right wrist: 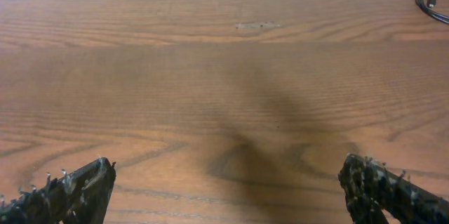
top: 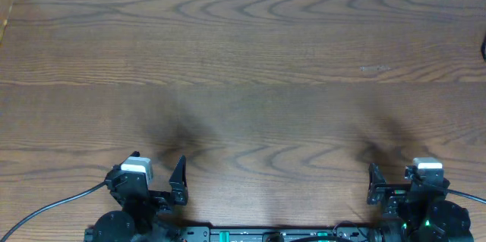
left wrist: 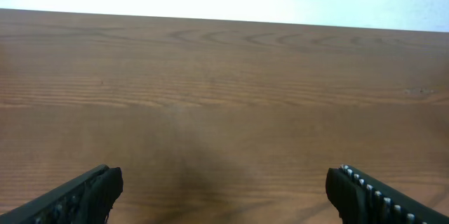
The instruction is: Untangle cables
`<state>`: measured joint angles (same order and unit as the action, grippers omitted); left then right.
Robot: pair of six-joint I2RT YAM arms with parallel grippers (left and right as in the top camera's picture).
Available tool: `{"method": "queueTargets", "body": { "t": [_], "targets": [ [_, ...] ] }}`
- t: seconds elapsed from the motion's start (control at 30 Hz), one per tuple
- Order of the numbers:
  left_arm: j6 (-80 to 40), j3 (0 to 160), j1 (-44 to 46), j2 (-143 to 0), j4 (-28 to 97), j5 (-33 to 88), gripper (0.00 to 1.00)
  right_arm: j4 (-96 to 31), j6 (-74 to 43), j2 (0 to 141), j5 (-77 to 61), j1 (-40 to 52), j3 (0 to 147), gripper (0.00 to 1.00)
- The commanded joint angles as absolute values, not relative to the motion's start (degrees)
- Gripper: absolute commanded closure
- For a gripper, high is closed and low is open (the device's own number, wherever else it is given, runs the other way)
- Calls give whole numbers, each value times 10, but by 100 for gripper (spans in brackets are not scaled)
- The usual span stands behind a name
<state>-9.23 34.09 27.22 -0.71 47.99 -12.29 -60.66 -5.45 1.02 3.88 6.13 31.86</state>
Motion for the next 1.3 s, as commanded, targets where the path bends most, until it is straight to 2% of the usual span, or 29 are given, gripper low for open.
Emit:
{"method": "queueTargets", "body": {
  "t": [0.0, 0.53, 1.27],
  "targets": [
    [-102, 337, 272, -9, 480, -120, 2, -607, -51, 11, 44, 60, 318, 1],
    [-102, 337, 265, -1, 460, -127, 2, -607, -51, 11, 44, 60, 318, 1],
    [-118, 276, 53, -1, 336, -109, 2, -607, -51, 11, 44, 60, 318, 1]
  ]
}}
